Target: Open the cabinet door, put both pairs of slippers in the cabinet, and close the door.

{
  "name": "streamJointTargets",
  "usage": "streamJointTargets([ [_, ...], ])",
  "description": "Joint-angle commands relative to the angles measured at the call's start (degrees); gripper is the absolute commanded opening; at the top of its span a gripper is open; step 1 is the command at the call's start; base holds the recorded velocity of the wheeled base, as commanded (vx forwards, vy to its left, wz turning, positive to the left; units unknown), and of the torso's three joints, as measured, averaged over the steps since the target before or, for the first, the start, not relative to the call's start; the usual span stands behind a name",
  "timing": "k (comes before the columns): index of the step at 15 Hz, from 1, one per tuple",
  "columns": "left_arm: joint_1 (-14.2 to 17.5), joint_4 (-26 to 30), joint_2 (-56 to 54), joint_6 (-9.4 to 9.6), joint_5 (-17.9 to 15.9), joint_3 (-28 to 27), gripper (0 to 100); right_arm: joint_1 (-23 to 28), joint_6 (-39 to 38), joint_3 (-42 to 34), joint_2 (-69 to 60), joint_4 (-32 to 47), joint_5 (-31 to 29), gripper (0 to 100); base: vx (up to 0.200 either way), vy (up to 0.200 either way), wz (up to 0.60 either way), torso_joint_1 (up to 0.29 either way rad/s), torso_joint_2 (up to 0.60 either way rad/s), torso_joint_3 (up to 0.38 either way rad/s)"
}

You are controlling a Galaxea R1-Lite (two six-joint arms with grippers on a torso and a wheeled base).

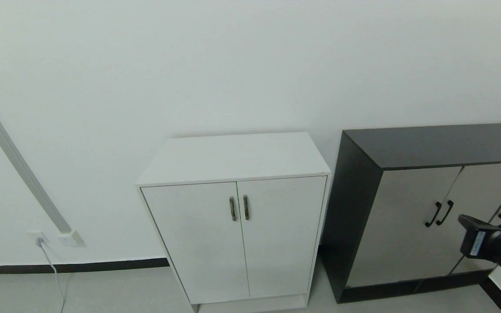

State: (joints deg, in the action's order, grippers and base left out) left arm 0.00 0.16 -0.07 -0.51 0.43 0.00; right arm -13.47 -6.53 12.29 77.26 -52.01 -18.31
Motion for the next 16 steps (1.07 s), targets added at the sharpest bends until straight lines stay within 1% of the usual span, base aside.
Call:
streamJointTargets([
  [1,0.00,0.02,0.07,-0.02,0.01,0.00,0,2.92,0.47,-1.83,-24.97,18.34,1.70,0,0.000,0.000,0.00,0.000,0.00,0.000],
  [2,0.00,0.02,0.07,-0.02,0.01,0.00,0,2.84,1.17,-0.69,-29.10,24.14,2.58,0,0.000,0.000,0.00,0.000,0.00,0.000],
  [4,0.00,0.02,0.07,0.07,0.01,0.00,0,2.84,2.05,3.62,-40.97,43.13,7.32,0,0.000,0.000,0.00,0.000,0.00,0.000],
  [5,0.00,0.02,0.07,0.07,0.01,0.00,0,2.84,2.05,4.24,-44.39,48.40,8.99,0,0.000,0.000,0.00,0.000,0.00,0.000],
  [6,0.00,0.02,0.07,0.07,0.01,0.00,0,2.84,2.14,4.15,-45.80,50.60,9.70,0,0.000,0.000,0.00,0.000,0.00,0.000],
  [7,0.00,0.02,0.07,0.07,0.01,0.00,0,2.84,2.58,2.21,-48.79,54.38,11.54,0,0.000,0.000,0.00,0.000,0.00,0.000],
  [10,0.00,0.02,0.07,-0.02,0.01,0.00,0,2.48,2.67,-5.70,-51.78,54.55,13.04,0,0.000,0.000,0.00,0.000,0.00,0.000],
  [13,0.00,0.02,0.07,0.07,0.01,0.00,0,2.04,2.58,-6.66,-52.48,54.64,13.92,0,0.000,0.000,0.00,0.000,0.00,0.000],
  [16,0.00,0.02,0.07,-0.02,0.01,0.00,0,0.81,2.58,-9.30,-53.80,54.64,14.00,0,0.000,0.000,0.00,0.000,0.00,0.000],
])
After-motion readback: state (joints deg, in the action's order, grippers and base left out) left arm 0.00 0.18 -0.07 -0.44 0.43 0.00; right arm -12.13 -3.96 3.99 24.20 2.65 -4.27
